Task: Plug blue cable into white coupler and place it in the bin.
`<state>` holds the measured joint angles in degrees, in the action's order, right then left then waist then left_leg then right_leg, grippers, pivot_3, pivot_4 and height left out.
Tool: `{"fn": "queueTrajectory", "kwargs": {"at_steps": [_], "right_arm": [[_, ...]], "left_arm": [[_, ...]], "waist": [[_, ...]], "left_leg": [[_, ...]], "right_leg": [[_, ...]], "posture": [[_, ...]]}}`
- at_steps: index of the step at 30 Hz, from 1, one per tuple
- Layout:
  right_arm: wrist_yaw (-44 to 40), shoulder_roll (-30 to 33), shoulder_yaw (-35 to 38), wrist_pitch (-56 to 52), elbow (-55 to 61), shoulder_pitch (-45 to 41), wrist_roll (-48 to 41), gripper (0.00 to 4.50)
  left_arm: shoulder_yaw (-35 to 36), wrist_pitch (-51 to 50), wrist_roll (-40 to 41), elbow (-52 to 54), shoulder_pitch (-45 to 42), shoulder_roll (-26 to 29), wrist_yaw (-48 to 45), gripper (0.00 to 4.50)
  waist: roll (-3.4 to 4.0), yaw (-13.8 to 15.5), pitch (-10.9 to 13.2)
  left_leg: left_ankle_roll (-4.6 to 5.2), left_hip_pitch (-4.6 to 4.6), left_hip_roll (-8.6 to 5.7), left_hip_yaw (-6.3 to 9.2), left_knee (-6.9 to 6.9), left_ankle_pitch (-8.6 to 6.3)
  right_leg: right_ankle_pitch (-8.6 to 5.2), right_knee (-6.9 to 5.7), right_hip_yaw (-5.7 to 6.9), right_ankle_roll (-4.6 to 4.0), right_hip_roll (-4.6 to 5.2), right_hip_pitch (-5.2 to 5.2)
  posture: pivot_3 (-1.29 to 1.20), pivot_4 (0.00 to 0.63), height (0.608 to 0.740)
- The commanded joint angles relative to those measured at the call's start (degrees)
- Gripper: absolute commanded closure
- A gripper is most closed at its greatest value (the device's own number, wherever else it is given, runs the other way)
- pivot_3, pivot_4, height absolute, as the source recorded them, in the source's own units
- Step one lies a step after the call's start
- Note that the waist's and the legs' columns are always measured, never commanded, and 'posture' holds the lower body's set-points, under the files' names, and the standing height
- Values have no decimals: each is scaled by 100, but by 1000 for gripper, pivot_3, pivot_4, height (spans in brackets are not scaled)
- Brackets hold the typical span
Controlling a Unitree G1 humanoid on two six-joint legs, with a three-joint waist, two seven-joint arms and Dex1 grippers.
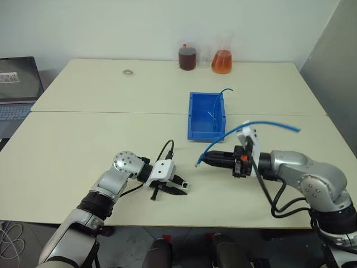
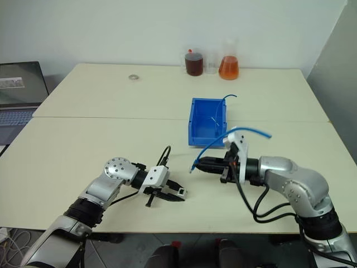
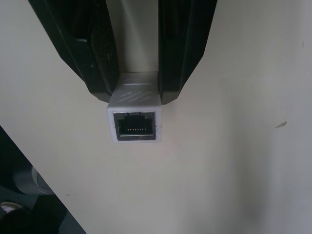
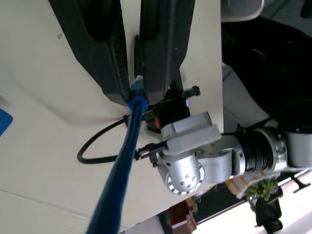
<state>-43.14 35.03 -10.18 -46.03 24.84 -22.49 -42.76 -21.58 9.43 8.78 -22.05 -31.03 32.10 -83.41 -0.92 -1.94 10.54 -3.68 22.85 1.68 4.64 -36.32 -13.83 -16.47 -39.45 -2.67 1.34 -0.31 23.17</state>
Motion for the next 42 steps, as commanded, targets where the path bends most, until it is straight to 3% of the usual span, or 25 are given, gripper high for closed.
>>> {"fn": "queueTrajectory", "kwargs": {"at_steps": [1, 9, 25, 35, 42], "right_arm": [[-376, -90, -471, 854, -126, -110, 800, 4392], [-966, -287, -1018, 1954, -827, -162, 1809, 4392], [-1610, -427, -1315, 2680, -1249, -281, 2625, 4392], [-1740, -557, -1528, 2831, -1600, -424, 3051, 4392], [-1839, -772, -1532, 2326, -1914, -599, 2924, 4392]], "left_arm": [[82, -225, -72, -97, 4, -94, 147, 3726], [109, -420, -113, 95, 189, -131, 262, 3726], [178, -663, -111, 281, 245, -88, 290, 3726], [230, -700, -141, 290, 217, -91, 405, 3726], [284, -762, -128, 469, 352, 4, 470, 3726]], "waist": [[0, -2, 0], [0, 2, 0], [0, 3, 0], [0, 2, 0], [1, -14, -2]], "left_leg": [[0, 0, 0, 0, -4, 0], [1, 3, 1, 3, -34, 1], [1, 1, 0, 4, -48, 0], [1, -2, 0, 4, -53, 0], [1, -10, 3, 5, -57, 1]], "right_leg": [[-1, -3, 0, 2, -1, 0], [-2, -14, 0, 3, -2, -5], [2, -34, 0, -4, -2, -5], [2, -43, -1, -4, -3, -5], [2, -52, -3, -4, -6, -8]], "posture": [[0, 150, 740], [0, 150, 740], [0, 150, 740], [0, 150, 740], [0, 150, 740]]}}
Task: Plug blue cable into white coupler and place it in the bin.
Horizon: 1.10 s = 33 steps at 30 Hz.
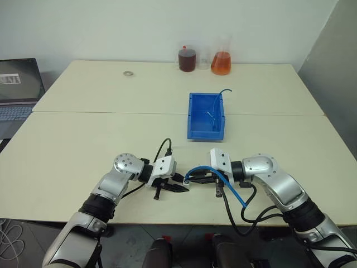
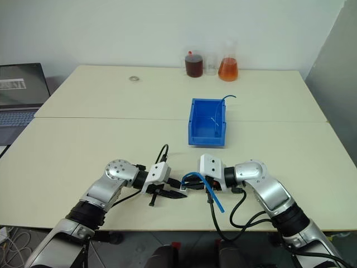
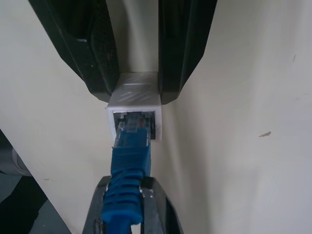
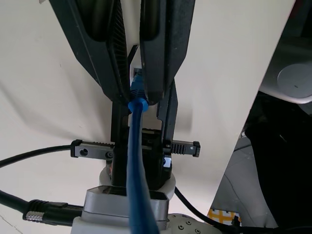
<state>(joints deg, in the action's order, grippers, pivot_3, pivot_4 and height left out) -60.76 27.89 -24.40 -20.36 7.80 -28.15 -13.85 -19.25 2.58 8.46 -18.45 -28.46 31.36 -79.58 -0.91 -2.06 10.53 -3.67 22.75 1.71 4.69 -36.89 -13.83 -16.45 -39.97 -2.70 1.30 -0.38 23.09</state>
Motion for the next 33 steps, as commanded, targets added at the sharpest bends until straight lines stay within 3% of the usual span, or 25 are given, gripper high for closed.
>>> {"fn": "queueTrajectory", "kwargs": {"at_steps": [1, 11, 19, 33], "right_arm": [[-112, -62, -117, -237, -250, -51, 53, 4392], [-444, 133, -451, 74, -364, 145, 383, 4392], [-466, 132, -483, 325, -604, 156, 581, 4392], [-501, 90, -581, 206, -768, 247, 595, 4392]], "left_arm": [[61, -92, -97, 122, 101, 85, 111, 3726], [118, -232, -199, 167, 143, 117, 332, 3726], [155, -274, -209, 164, 123, 95, 378, 3726], [136, -268, -219, 139, 80, 44, 386, 3726]], "waist": [[0, -4, -1], [1, -15, -7], [0, -27, -7], [0, -28, -7]], "left_leg": [[0, -2, 1, 0, 0, 0], [0, -9, 2, 1, -1, 0], [1, -90, 2, 1, 14, -1], [1, -91, 3, 1, 13, -1]], "right_leg": [[0, -1, 0, 0, -1, -2], [-1, -1, 0, 2, -2, -11], [-19, 15, 0, 22, -2, -88], [-19, 14, 0, 22, -2, -90]], "posture": [[0, 150, 740], [0, 150, 740], [0, 150, 740], [0, 150, 740]]}}
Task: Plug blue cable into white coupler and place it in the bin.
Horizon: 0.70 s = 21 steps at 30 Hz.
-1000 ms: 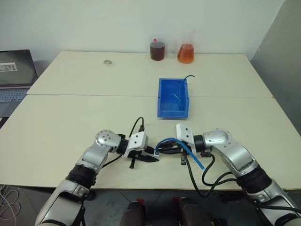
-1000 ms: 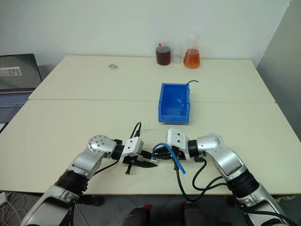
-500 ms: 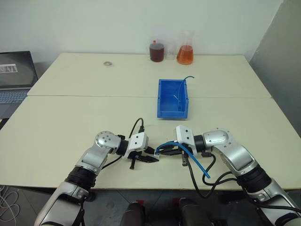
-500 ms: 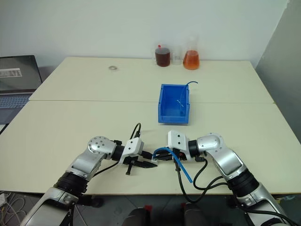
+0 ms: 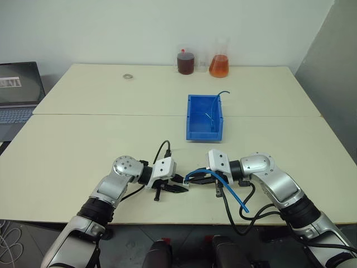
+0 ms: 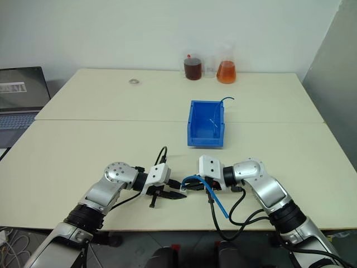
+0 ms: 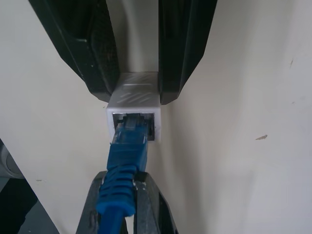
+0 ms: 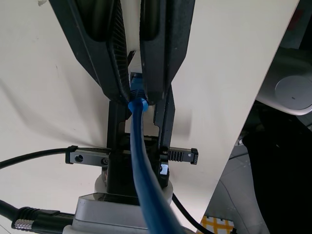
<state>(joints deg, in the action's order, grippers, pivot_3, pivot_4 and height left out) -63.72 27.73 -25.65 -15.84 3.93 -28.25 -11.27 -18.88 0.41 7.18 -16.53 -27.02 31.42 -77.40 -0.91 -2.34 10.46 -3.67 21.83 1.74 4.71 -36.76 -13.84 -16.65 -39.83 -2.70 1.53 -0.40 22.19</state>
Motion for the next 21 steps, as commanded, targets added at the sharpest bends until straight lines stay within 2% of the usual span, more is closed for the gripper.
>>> {"fn": "queueTrajectory", "kwargs": {"at_steps": [1, 15, 17, 18, 21], "right_arm": [[-211, 105, -467, -249, -400, 263, 344, 4392], [-241, 12, -437, -250, -711, 221, 354, 4392], [-236, 25, -380, -272, -670, 201, 326, 4392], [-233, 35, -350, -288, -643, 196, 309, 4392], [-235, 69, -299, -309, -576, 196, 286, 4392]], "left_arm": [[101, -48, -91, -52, -63, 36, 168, 3726], [176, -48, -82, 39, 12, 111, 201, 3726], [237, -34, -23, 60, 36, 97, 232, 3015], [251, -65, 23, 96, 52, 108, 194, 2943], [294, -183, 119, 222, 94, 136, 134, 2206]], "waist": [[0, 0, 0], [-1, -8, -20], [-1, -11, -20], [-1, -11, -20], [-1, -14, -19]], "left_leg": [[0, 0, 0, 0, 0, 0], [0, -10, 1, 0, 1, 0], [0, -10, 1, 0, 1, 0], [0, -10, 2, 0, 2, 0], [0, -9, 2, 0, 2, 0]], "right_leg": [[0, 0, 0, 0, 0, 0], [0, 1, -1, 0, -1, -7], [-1, 1, -1, 0, -1, -7], [-1, 1, -1, 0, -1, -7], [-1, 2, -1, 0, -1, -7]], "posture": [[0, 150, 740], [0, 150, 740], [0, 150, 740], [0, 150, 740], [0, 150, 740]]}}
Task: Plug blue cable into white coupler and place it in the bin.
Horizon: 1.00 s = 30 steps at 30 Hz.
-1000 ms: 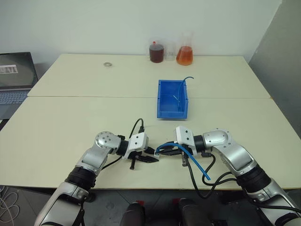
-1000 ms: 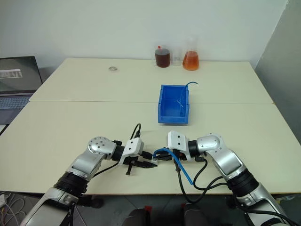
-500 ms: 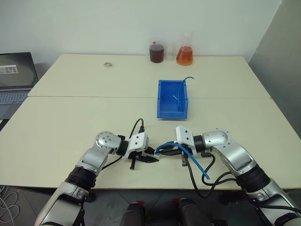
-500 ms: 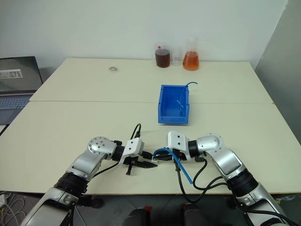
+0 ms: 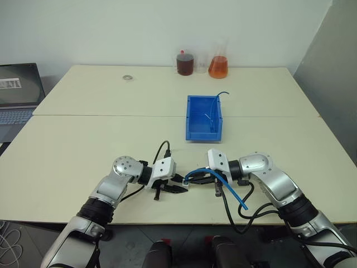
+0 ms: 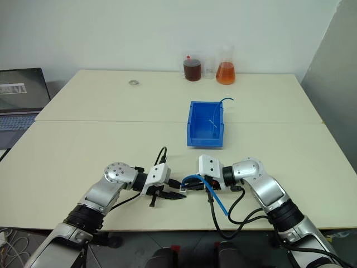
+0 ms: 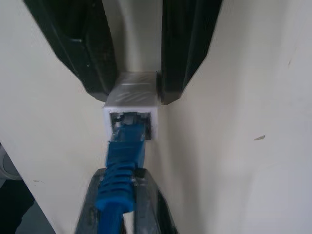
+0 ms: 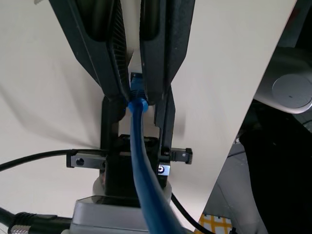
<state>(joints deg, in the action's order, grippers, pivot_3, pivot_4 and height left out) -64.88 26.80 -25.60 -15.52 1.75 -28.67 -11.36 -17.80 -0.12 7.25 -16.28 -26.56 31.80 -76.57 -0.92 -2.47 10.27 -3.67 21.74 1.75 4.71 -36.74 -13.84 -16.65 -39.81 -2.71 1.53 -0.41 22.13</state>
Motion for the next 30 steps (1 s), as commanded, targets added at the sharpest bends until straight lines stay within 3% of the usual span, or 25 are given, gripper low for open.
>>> {"fn": "queueTrajectory", "kwargs": {"at_steps": [1, 5, 11, 17, 21, 25, 30], "right_arm": [[-114, 168, -291, -343, -339, 245, 290, 4392], [-47, 175, -182, -402, -236, 272, 221, 4392], [177, 149, 347, -1017, 221, 352, -279, 4392], [984, -88, 1641, -2853, 828, 7, -1524, 4392], [1910, -366, 2584, -4077, 676, -848, -2103, 4392], [2530, -539, 3183, -4802, -632, -2351, -2214, 4392], [2570, -548, 3214, -4175, -2439, -3439, -1853, 4392]], "left_arm": [[211, -161, 133, 252, 63, 110, 68, 2032], [425, -464, 324, 697, 200, 315, 113, 1193], [1136, -1232, 887, 2096, 1082, 970, 372, 38], [1819, -2364, 1419, 3364, 1561, 1031, 1245, 38], [2218, -3160, 1862, 3890, 1467, 830, 1988, 38], [2236, -3462, 2018, 3989, 1348, 547, 2503, 38], [1938, -3321, 1851, 3962, 1373, 336, 2766, 38]], "waist": [[0, -1, 0], [-1, -1, 1], [0, -42, 3], [-16, -6, 35], [-10, -10, 57], [-6, -51, 59], [-7, -57, 58]], "left_leg": [[0, 1, 0, 0, 0, 0], [0, 3, 1, 1, 4, 0], [0, 5, 5, 3, 29, 0], [-1, 20, 3, 6, 37, 0], [-1, 29, 2, 7, 37, 0], [-1, 25, 0, 2, 58, 1], [-2, 32, 2, 2, 78, -1]], "right_leg": [[0, 1, 0, 0, 0, 0], [0, 9, 1, 0, 0, 0], [0, 29, 2, 0, 1, 4], [1, 47, 6, 1, 8, 9], [2, 47, 7, 2, 8, 19], [3, 54, 4, 1, 8, 21], [20, 82, 9, -32, 9, 21]], "posture": [[0, 150, 740], [0, 150, 740], [0, 150, 740], [0, 150, 740], [0, 150, 740], [0, 150, 740], [0, 150, 740]]}}
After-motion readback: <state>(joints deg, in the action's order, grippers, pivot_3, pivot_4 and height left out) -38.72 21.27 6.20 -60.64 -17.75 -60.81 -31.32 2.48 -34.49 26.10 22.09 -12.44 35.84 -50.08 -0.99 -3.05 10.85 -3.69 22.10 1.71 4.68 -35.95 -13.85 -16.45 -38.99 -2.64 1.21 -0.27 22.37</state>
